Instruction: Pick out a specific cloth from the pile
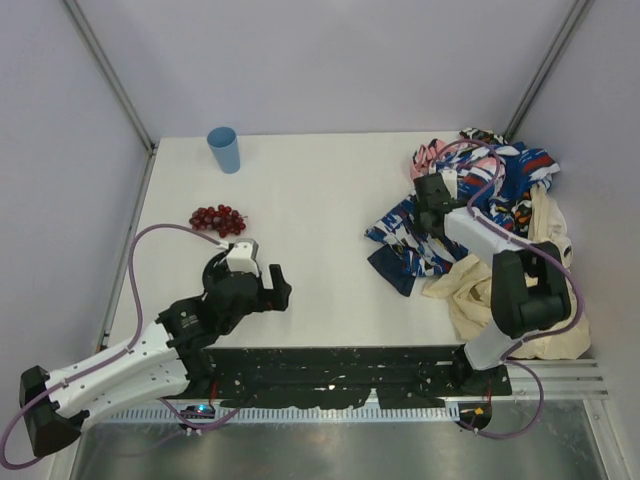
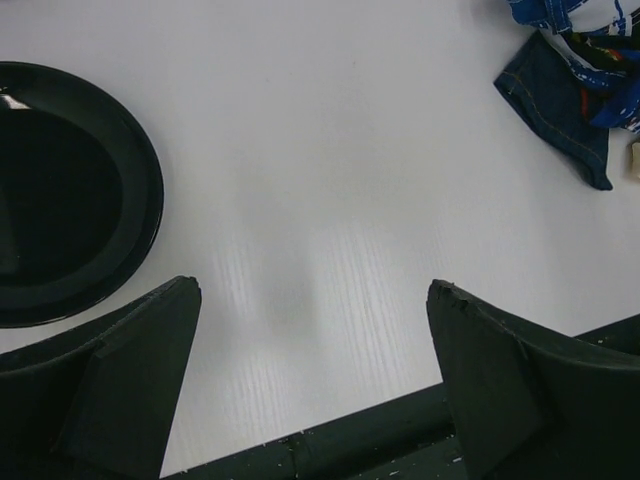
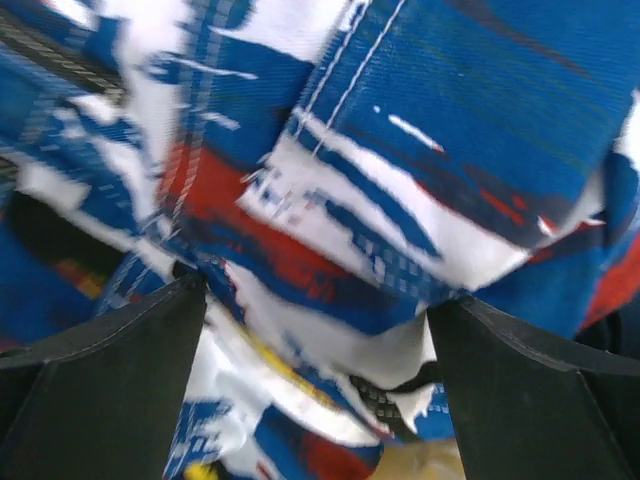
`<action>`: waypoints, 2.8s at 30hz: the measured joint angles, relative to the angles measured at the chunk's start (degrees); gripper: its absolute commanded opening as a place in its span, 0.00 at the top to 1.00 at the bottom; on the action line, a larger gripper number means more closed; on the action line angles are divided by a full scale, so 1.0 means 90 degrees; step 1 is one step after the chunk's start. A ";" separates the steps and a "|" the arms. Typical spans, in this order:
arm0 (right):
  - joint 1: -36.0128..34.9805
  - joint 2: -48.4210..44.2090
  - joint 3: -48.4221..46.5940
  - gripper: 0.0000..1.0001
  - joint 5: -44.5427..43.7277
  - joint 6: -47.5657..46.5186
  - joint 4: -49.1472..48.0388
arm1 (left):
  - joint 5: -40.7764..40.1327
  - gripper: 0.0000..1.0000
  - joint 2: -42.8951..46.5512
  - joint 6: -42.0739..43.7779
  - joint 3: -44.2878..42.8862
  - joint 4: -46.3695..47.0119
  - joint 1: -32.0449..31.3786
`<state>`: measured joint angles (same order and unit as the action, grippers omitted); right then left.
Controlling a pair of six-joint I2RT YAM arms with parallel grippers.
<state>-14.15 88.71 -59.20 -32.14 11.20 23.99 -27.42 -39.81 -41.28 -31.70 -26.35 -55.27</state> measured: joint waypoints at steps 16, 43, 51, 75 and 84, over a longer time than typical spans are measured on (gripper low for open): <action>0.1853 -0.1659 0.0721 0.95 0.1251 0.0886 0.0102 | 0.0559 0.00 -0.1734 0.0347 -0.0644 0.1010 0.0131; 0.5343 -0.2336 0.1163 0.95 0.7189 0.3597 -0.0714 | 0.4670 0.11 -0.9233 0.0984 -0.6023 0.3796 -0.0177; 0.5610 -0.2310 0.1180 0.95 0.7604 0.3966 -0.0838 | 0.4517 0.19 -1.0346 0.0962 -0.7825 0.3019 -0.0274; 0.5901 -0.2178 0.1180 0.94 0.8391 0.4668 -0.1236 | 0.2764 1.00 -1.0873 0.0947 -0.8119 0.3351 -0.0517; 0.6127 -0.2178 0.1200 0.61 0.8417 0.4425 -0.1156 | 0.1821 1.00 -0.9100 0.0947 -0.5362 0.4189 -0.0248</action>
<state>40.99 69.10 -48.40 43.62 51.03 13.58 -11.03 -121.71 -32.75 -79.96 11.35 -57.49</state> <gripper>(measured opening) 0.174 0.011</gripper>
